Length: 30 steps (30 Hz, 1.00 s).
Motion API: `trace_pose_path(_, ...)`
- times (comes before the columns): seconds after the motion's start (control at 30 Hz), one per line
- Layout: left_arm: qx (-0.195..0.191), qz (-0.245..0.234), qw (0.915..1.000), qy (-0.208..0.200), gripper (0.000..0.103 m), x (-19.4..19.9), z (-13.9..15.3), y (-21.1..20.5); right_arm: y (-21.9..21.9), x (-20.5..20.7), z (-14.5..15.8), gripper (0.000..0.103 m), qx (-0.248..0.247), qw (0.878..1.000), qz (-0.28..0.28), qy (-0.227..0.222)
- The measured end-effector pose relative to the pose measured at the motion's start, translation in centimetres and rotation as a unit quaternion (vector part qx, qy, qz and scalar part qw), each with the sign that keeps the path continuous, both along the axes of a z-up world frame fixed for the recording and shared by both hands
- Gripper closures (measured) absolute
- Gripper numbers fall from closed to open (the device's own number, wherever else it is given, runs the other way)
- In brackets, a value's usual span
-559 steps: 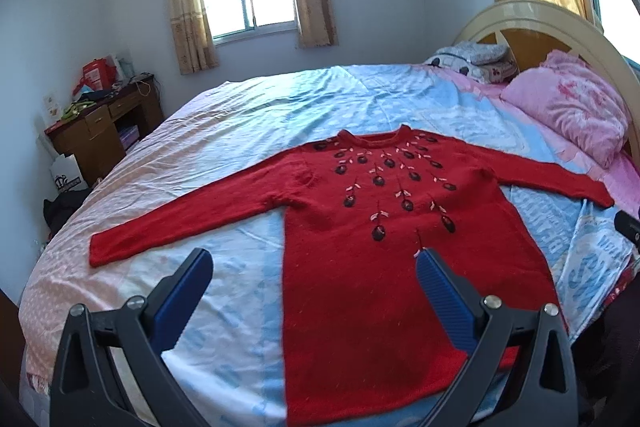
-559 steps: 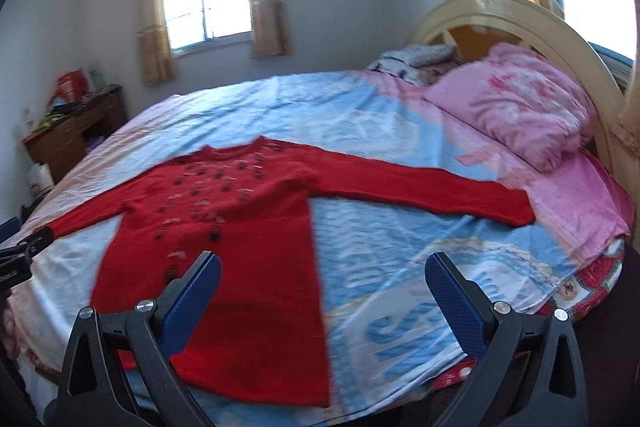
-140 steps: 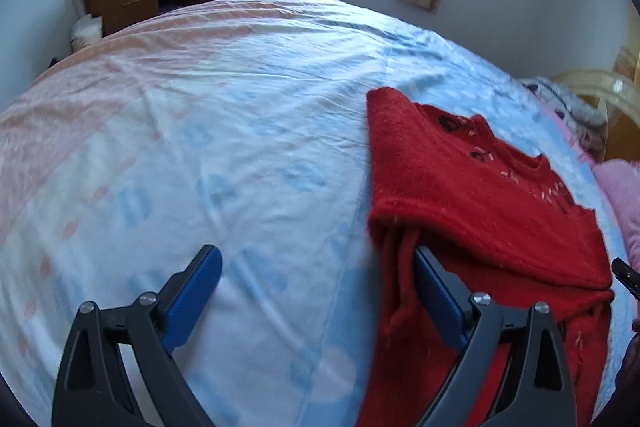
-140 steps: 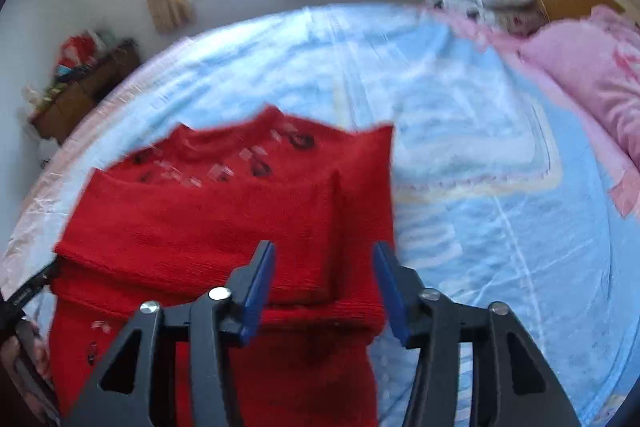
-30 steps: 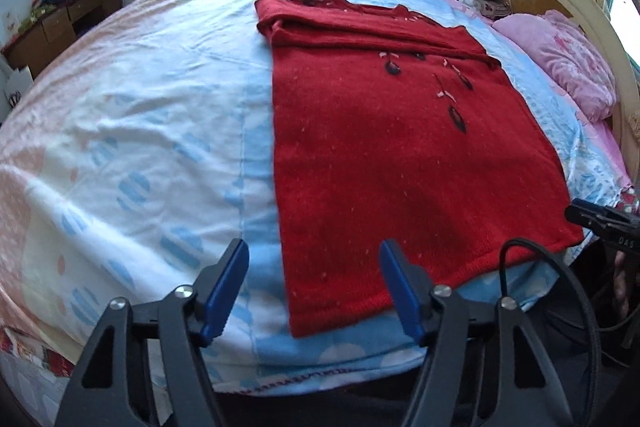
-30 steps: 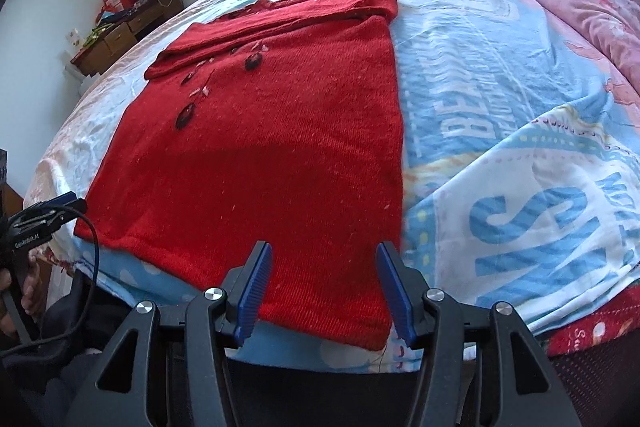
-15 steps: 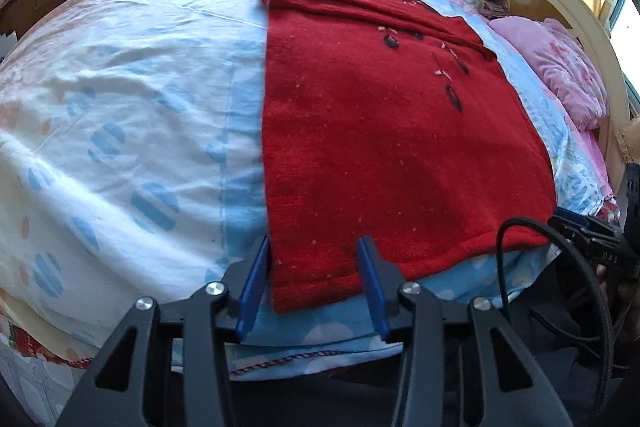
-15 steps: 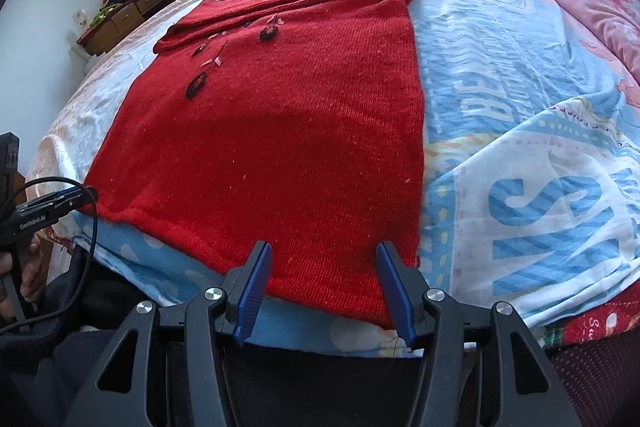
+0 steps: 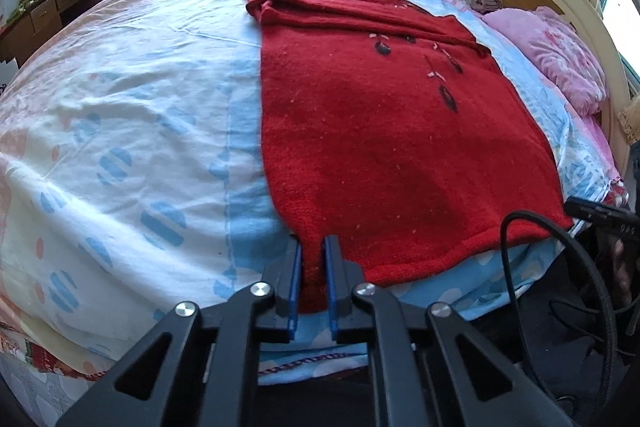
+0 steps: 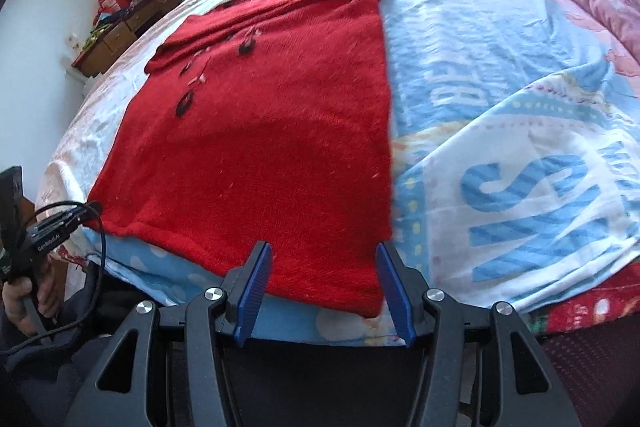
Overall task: Fold small clothes
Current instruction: 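Lower both tools to the sweater hem and close on it, then lift the hem with both tools and fold it up onto the collar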
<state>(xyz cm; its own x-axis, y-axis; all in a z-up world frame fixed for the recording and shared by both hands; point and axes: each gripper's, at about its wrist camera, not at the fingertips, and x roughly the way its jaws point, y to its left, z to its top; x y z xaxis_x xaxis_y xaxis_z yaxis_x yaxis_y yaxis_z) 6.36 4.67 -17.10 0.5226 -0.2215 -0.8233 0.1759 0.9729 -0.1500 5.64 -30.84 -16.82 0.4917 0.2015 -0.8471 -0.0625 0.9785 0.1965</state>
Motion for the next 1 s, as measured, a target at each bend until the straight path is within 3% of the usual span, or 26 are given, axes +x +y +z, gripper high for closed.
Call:
trace_pose_path(0.13, 0.002, 0.001, 1.0000, 0.002, 0.091, 0.1, -0.2, -0.1, -0.4, 0.3, -0.8, 0.049, 0.006, 1.000, -0.011, 0.012)
trace_pose_path(0.3, 0.001, 0.001, 1.0000, 0.001, 0.091, 0.2, -0.4, -0.1, -0.1, 0.4, -1.6, 0.063, 0.004, 1.000, -0.003, 0.024)
trace_pose_path(0.4, -0.006, 0.001, 1.0000, 0.005, 0.091, 0.3, -0.5, -0.1, -0.7, 0.6, -2.2, 0.065, 0.024, 0.999, -0.009, 0.041)
trace_pose_path(0.53, -0.013, 0.000, 0.9999, 0.005, 0.092, 0.3, -0.6, 0.1, -1.4, 0.6, -2.3, 0.086, 0.066, 0.996, -0.013, 0.053)
trace_pose_path(0.57, -0.014, 0.000, 0.9999, 0.005, 0.092, 0.3, -0.6, 0.2, -1.5, 0.5, -2.0, 0.096, 0.070, 0.996, -0.011, 0.047)
trace_pose_path(0.77, -0.043, 0.004, 0.9986, -0.032, 0.094, -0.3, 2.1, 1.4, -2.0, -1.2, 2.9, 0.097, 0.114, 0.992, 0.001, -0.060)
trace_pose_path(0.87, -0.053, 0.005, 0.9969, -0.058, 0.094, -0.6, 3.6, 1.9, -2.4, -1.4, 3.3, 0.097, 0.124, 0.989, -0.006, -0.075)
trace_pose_path(1.0, -0.059, 0.005, 0.9963, -0.061, 0.094, -0.1, 4.1, 2.1, -2.2, -1.7, 4.1, 0.098, 0.126, 0.987, -0.006, -0.096)
